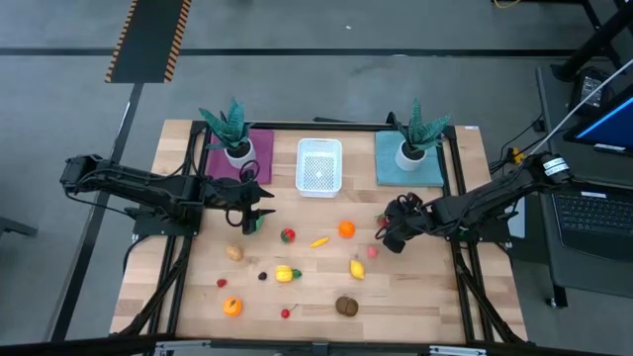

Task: Pick and placing Produce into tupperware
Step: Put the right red strawberry into the white bin

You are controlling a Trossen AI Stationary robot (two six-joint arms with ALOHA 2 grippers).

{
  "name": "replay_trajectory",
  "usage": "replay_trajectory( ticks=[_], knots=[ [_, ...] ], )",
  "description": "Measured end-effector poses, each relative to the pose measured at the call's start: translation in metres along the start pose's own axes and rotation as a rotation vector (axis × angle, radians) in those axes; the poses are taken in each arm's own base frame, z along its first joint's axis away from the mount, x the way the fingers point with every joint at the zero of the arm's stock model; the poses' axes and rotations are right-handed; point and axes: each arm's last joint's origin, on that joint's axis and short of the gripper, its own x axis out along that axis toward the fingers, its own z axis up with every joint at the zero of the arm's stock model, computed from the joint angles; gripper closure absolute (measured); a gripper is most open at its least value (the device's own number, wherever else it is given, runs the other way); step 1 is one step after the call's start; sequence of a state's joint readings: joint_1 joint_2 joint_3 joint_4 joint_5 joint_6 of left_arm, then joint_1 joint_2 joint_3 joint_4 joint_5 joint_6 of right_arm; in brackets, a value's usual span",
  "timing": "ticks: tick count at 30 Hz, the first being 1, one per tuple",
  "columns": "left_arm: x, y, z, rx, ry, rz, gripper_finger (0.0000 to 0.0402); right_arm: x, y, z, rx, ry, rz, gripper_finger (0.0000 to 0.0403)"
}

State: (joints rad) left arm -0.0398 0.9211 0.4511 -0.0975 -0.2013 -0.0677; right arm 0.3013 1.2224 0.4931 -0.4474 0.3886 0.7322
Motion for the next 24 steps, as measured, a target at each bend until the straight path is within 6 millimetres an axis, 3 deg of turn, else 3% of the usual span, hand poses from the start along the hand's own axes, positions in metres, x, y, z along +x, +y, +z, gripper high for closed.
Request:
replay_trajectory(
  ticks=[12,24],
  knots=[
    [0.000,0.000,0.000,0.000,0.000,0.000,0.0198,0.013,-0.006,-0.013,0.024,-0.051,0.016,0.0138],
    [0.000,0.000,0.000,0.000,0.000,0.000,0.0198,0.030,-0.007,-0.010,0.002,-0.056,0.004,0.0138]
  ],
)
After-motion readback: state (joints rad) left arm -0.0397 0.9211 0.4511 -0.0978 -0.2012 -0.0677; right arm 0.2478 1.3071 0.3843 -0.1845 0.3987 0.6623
